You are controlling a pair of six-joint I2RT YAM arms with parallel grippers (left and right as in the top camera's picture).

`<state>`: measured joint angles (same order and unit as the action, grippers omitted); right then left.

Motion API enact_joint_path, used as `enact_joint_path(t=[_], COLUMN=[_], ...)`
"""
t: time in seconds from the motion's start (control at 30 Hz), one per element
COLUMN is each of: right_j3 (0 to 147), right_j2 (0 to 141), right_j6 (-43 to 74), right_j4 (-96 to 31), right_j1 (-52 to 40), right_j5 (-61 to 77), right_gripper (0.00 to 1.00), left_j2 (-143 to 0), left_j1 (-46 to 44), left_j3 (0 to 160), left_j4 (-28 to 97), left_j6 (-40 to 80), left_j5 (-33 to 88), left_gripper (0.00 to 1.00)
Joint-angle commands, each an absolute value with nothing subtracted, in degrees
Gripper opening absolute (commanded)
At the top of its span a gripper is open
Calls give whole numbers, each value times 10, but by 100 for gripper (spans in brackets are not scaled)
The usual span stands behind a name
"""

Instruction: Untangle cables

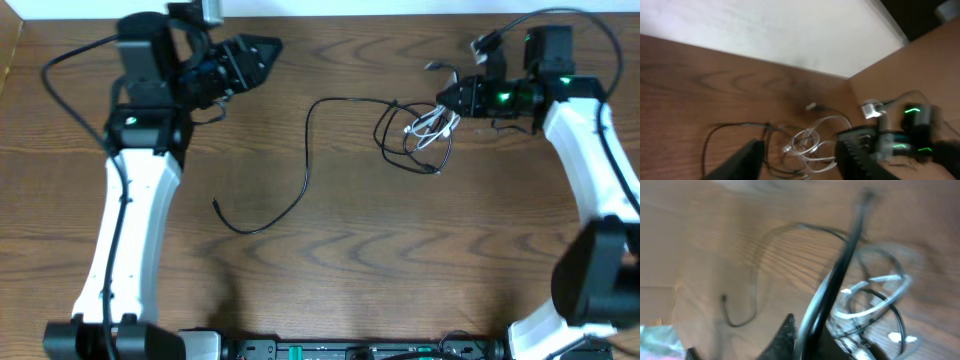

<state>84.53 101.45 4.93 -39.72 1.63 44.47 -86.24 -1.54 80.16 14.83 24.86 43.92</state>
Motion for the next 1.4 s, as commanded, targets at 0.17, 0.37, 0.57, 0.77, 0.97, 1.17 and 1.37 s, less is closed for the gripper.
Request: enact_joint_path(t=[0.17,0.37,0.57,0.77,0.97,1.17,1.37], right_j3=[865,865,863,862,861,861,857], right_j2=[950,959,968,968,968,968,968], right_j6=[101,256,256,250,225,211,209], right_j4=[-405,-476,-487,-486,-492,-497,-498], right_j1=[-13,-24,14,44,44,44,31], right_j5=[464,152,123,123,119,119,120], right_gripper=[33,49,60,61,63,65,66], left_j2=[-909,-916,-964,-1059,-1150,-1191,-1187], left_j1=[-82,-145,-227,-289,-324,-342,-342], left_j3=[807,807,807,807,807,807,807], left_j4=[164,229,233,122,25,19,-4], left_j6=[203,197,174,195,353,376,371], left_j5=[413,388,361,255,199,198,188], left_gripper=[55,56,56,56,55,44,7])
